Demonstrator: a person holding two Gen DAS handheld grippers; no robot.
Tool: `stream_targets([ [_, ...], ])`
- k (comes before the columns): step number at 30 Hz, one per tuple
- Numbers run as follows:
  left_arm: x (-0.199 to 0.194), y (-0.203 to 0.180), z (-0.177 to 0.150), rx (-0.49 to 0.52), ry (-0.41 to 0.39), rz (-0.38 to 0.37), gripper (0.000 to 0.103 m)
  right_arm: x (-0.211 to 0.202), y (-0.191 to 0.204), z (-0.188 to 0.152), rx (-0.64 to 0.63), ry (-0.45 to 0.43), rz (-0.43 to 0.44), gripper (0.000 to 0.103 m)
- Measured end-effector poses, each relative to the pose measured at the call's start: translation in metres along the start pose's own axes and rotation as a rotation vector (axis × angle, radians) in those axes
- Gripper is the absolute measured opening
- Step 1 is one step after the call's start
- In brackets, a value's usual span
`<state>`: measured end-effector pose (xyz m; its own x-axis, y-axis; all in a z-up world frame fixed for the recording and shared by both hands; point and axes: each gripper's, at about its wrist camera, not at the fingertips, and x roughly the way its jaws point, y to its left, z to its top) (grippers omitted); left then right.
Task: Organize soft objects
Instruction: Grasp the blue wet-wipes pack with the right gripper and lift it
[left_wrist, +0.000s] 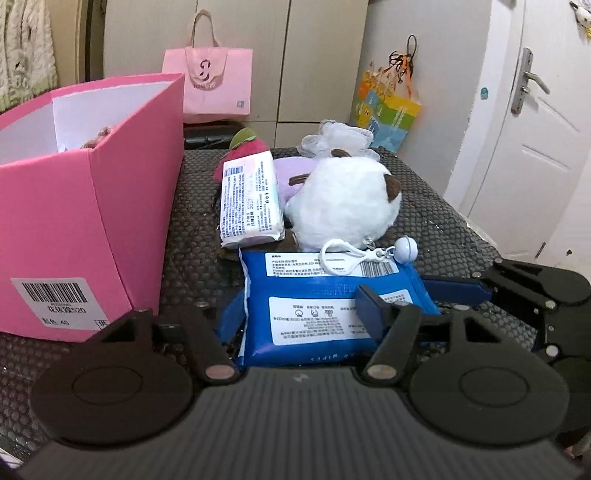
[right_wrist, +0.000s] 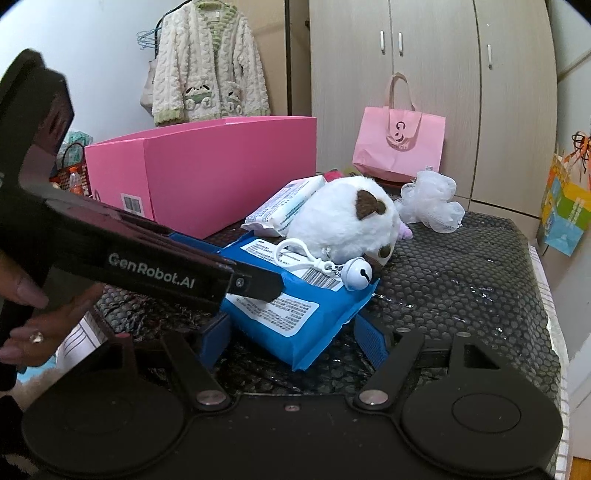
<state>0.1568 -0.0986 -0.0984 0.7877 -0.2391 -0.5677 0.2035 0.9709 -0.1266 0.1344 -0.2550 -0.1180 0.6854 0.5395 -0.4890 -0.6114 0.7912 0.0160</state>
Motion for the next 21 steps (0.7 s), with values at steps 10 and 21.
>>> stream_targets([
  [10,-0.001,-0.002,-0.006,0.053,-0.037,-0.007,0.057,-0.002,0.012,-0.005,0.031,-0.029,-0.032,0.061],
  [21,-0.011,0.002,-0.006,0.035,-0.003,-0.04,0.056,-0.01,0.024,-0.014,0.053,-0.079,-0.061,0.056],
])
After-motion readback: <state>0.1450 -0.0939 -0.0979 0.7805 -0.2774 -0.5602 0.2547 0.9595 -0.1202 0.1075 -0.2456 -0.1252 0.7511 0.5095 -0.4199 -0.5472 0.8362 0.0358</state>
